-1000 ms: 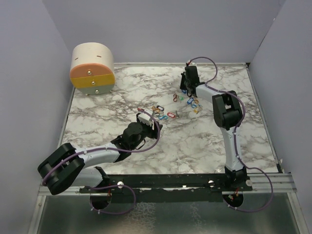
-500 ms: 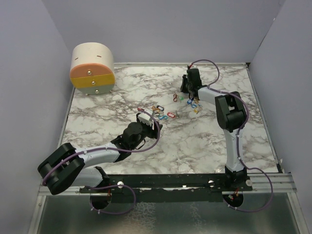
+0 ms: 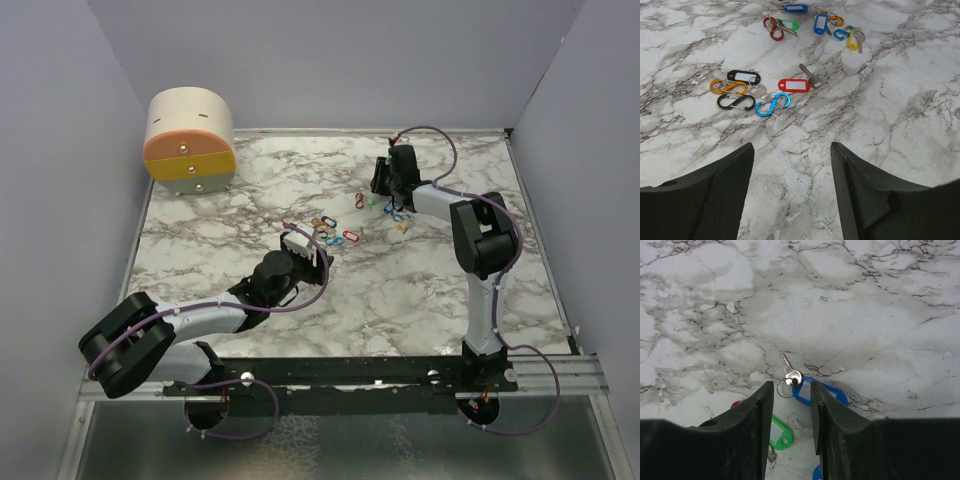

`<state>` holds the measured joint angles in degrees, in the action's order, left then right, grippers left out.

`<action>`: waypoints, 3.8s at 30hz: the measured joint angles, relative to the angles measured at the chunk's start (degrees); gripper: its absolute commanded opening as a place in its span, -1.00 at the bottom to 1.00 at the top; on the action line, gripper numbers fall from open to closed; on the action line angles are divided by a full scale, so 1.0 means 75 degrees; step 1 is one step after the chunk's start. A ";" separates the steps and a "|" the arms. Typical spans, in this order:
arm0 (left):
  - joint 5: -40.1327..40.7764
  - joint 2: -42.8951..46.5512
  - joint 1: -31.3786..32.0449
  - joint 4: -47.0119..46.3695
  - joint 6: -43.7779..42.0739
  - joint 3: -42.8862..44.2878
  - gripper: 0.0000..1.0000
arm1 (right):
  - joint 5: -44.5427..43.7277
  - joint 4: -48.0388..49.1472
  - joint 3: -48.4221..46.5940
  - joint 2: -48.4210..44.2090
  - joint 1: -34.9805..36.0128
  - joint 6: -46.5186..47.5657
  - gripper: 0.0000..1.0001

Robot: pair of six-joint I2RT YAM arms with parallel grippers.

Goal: Put the keys on the keyring

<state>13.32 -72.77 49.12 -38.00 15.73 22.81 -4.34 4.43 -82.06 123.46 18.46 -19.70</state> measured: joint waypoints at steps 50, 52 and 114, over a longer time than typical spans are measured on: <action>-0.0009 -0.0140 -0.0006 0.0003 0.0029 0.0073 0.31 | -0.1139 -0.0854 -0.0685 0.0431 0.0697 0.0149 -0.49; -0.0009 -0.0157 -0.0009 0.0003 0.0029 0.0073 0.31 | -0.1154 -0.0883 -0.0720 0.0458 0.0697 0.0149 -0.50; 0.0335 -0.2212 -0.0329 0.0006 0.0705 0.1335 0.35 | 0.1218 0.1784 0.5485 -0.6132 0.0691 -0.1250 -0.99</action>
<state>15.84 -89.36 46.65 -37.95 21.02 32.82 4.80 17.80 -40.93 77.47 23.64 -29.08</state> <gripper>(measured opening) 0.674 0.009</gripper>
